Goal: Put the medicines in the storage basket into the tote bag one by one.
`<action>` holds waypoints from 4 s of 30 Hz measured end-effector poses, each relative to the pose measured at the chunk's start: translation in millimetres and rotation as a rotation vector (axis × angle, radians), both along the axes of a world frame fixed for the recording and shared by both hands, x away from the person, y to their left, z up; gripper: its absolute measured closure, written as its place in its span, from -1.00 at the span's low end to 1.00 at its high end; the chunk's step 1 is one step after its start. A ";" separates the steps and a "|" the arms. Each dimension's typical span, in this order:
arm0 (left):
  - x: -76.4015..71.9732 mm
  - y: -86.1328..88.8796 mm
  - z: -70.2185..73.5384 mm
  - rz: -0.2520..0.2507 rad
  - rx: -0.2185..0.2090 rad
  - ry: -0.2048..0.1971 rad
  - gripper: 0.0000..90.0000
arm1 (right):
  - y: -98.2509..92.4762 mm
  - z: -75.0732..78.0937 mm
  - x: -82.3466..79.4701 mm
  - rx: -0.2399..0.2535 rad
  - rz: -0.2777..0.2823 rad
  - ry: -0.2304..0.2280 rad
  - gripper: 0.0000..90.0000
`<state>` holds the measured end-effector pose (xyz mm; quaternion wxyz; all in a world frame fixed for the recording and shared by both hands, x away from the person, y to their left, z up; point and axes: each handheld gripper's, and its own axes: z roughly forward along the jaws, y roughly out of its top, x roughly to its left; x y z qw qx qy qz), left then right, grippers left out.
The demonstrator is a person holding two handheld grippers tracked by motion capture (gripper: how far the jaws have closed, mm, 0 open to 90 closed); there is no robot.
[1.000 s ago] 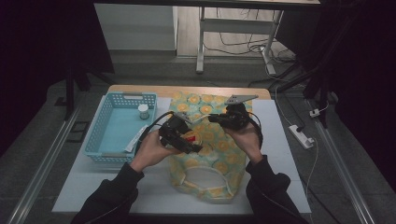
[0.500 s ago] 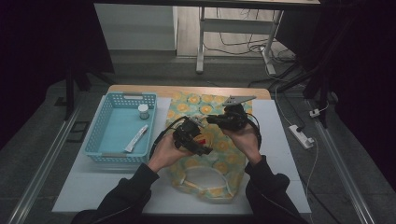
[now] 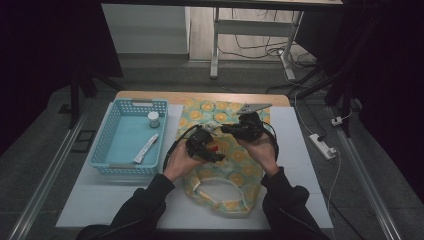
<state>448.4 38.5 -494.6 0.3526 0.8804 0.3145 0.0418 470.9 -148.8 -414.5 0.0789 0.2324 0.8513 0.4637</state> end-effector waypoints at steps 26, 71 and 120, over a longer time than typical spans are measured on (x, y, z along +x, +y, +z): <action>1.4 -7.5 -19.2 0.048 0.059 -0.056 -0.79 | -2.5 -4.6 4.0 -0.012 -0.014 0.008 1.00; -36.8 79.9 52.6 -0.009 -0.168 -0.009 -1.00 | -2.7 -6.0 4.1 -0.014 -0.012 0.018 1.00; -24.6 218.9 20.2 0.401 -0.030 0.006 -1.00 | -1.8 -8.0 4.4 -0.023 -0.011 0.023 1.00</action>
